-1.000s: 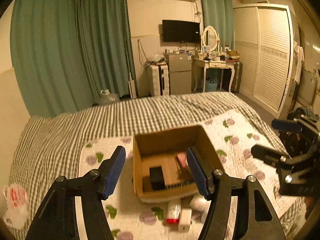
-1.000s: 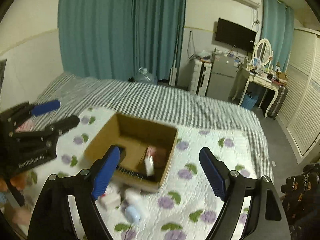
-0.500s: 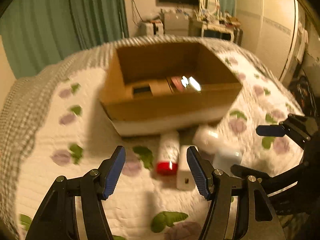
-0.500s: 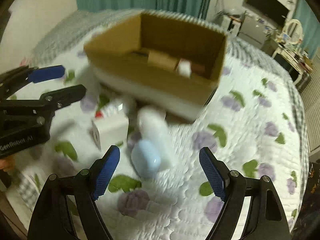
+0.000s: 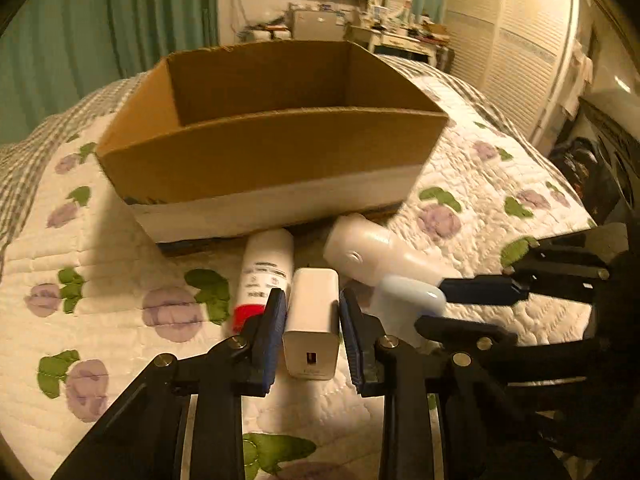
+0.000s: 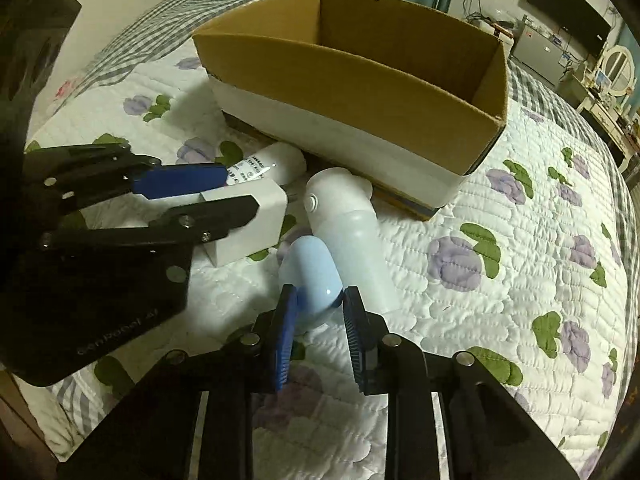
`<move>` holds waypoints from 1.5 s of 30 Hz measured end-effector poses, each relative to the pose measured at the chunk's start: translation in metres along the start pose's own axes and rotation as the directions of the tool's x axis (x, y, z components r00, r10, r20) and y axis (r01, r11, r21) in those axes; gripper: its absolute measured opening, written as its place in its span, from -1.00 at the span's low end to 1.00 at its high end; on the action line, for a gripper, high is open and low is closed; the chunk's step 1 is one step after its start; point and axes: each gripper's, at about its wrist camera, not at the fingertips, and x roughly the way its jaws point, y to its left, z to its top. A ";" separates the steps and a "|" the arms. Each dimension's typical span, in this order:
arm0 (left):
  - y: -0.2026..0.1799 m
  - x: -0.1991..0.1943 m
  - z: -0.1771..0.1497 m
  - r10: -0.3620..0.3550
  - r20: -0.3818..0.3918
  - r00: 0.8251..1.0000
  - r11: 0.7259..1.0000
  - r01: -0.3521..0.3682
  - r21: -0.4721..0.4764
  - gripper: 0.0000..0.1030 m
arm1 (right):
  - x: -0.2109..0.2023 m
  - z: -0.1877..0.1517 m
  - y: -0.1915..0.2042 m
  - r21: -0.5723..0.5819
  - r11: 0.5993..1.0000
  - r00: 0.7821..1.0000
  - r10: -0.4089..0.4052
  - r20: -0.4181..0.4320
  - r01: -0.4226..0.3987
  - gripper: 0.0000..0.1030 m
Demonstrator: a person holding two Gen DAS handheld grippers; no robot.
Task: Organize rigid objects
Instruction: 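Grasp the white USB charger cube with the left tool while the right tool grasps the light blue egg, then lower both held items into the box and open both tools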
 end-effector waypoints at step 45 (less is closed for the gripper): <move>0.055 -0.101 0.107 0.076 0.212 0.974 0.994 -0.058 -0.091 -0.45 | -0.118 0.149 -0.003 -0.048 0.990 0.943 -0.109 0.315 0.130 -0.60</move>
